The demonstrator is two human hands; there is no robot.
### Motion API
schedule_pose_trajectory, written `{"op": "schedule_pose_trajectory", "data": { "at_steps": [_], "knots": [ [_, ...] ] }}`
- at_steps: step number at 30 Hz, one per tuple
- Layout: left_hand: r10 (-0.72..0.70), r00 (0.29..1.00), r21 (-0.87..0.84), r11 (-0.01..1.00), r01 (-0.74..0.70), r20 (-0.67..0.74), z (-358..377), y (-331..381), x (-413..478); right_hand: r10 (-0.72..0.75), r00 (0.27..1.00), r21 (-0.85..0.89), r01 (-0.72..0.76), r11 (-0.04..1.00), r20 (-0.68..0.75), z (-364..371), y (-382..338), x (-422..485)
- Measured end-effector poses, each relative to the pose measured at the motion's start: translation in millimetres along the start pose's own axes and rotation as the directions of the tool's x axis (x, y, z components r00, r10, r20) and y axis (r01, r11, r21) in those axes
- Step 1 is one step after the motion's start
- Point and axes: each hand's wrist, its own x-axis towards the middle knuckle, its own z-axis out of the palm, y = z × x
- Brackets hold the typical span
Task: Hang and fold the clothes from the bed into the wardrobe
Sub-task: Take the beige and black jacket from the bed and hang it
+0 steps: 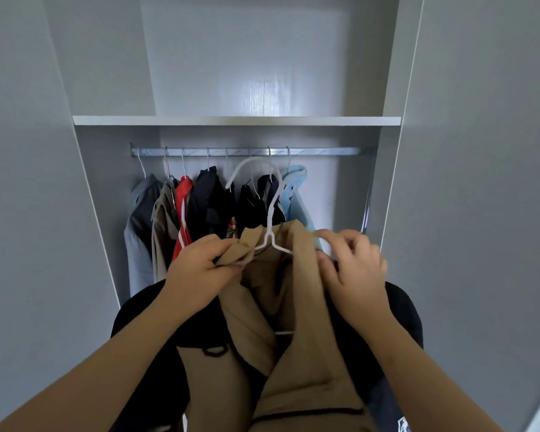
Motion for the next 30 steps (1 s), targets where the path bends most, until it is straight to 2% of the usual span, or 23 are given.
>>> {"op": "schedule_pose_trajectory", "data": {
  "at_steps": [1,3,5,10,12,14,16,18,20,22,24,27,29,30],
  "knots": [
    [0.001,1.0,-0.018,1.0,-0.001,-0.02,-1.2,2.0,0.6,0.083,0.991,-0.097,-0.073,0.993,0.108,1.1,6.6,1.6],
    [0.005,0.999,-0.046,0.999,-0.007,-0.045,-0.1,5.9,1.3,0.179,0.939,-0.253,-0.104,0.962,0.295,2.2,13.5,6.6],
    [-0.002,0.999,-0.026,1.0,0.001,-0.035,5.0,8.8,1.0,0.232,0.891,-0.243,-0.143,0.959,0.391,2.9,9.0,10.4],
    [-0.042,0.997,0.04,0.998,0.039,0.063,15.9,3.2,-2.4,0.086,0.95,-0.164,-0.038,0.986,0.299,10.1,5.4,-0.9],
    [-0.079,0.99,0.06,0.996,0.072,0.119,19.3,0.1,-1.9,0.076,0.939,-0.079,-0.052,0.995,0.335,12.9,11.2,-0.3],
    [-0.09,0.989,0.127,0.989,0.075,0.117,26.3,-2.0,-2.3,0.089,0.924,-0.035,-0.082,0.996,0.371,17.7,16.2,1.3],
    [-0.088,0.996,0.149,0.985,0.084,0.025,31.2,1.4,-2.0,0.124,0.922,-0.058,-0.111,0.992,0.366,22.0,21.6,-1.5],
    [-0.148,0.981,0.084,0.984,0.159,-0.125,25.6,4.9,1.0,0.195,0.913,-0.103,-0.169,0.98,0.359,22.4,29.3,-4.8],
    [-0.248,0.929,-0.059,0.969,0.241,-0.275,12.7,3.2,6.2,0.287,0.875,-0.171,-0.237,0.956,0.391,20.5,38.0,-8.8],
    [-0.323,0.9,-0.249,0.935,0.254,-0.294,4.4,4.9,8.2,0.354,0.834,-0.234,-0.276,0.932,0.423,19.9,45.1,-12.1],
    [-0.309,0.929,-0.331,0.915,0.232,-0.203,9.5,15.8,2.5,0.378,0.834,-0.241,-0.302,0.922,0.402,21.0,47.7,-13.9],
    [-0.147,0.989,-0.27,0.952,0.148,0.022,32.6,28.3,-17.8,0.381,0.874,-0.195,-0.335,0.922,0.301,19.1,46.9,-11.5],
    [-0.091,0.963,-0.177,0.974,0.139,0.252,47.4,24.5,-31.0,0.388,0.894,-0.175,-0.354,0.919,0.224,15.1,45.3,-8.4],
    [-0.113,0.914,-0.152,0.971,0.184,0.389,52.9,19.8,-35.9,0.393,0.899,-0.177,-0.362,0.915,0.194,12.6,44.3,-7.2]
  ]
}}
